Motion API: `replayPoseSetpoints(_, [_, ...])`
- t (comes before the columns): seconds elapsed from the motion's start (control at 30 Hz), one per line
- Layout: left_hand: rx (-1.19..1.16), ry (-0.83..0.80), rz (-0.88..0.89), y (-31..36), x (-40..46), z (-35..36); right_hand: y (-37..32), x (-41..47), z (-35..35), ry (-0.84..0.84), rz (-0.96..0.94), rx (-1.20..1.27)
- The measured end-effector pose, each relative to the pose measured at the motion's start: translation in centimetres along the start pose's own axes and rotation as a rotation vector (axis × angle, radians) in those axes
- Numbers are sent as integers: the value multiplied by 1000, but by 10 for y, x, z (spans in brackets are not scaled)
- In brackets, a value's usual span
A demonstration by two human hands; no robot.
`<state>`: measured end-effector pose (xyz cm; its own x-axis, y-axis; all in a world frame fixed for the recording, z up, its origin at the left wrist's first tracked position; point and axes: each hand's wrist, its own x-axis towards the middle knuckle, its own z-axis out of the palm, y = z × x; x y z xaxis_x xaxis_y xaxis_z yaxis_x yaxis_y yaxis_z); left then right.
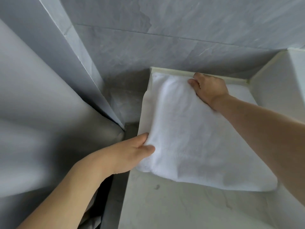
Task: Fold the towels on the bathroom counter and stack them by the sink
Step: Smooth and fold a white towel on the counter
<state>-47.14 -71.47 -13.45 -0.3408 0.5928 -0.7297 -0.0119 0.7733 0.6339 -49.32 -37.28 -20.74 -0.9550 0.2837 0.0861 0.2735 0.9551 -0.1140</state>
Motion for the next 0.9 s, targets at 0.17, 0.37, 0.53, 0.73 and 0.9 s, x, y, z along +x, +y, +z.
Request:
replayPoseSetpoints(0.17, [348, 9, -147, 14, 0, 2, 0, 4, -4, -65, 10, -10])
replayPoseSetpoints(0.37, [564, 157, -126, -7, 4, -8, 1, 8, -11, -124, -29, -38])
replayPoseSetpoints(0.53, [325, 133, -239, -12, 20, -13, 1, 0, -1, 29, -47, 6])
replayPoseSetpoints(0.73, [63, 699, -62, 42, 88, -35, 7, 0, 4, 99, -85, 47])
replayPoseSetpoints(0.9, [-118, 765, -91, 64, 126, -36, 12, 0, 7, 129, -117, 67])
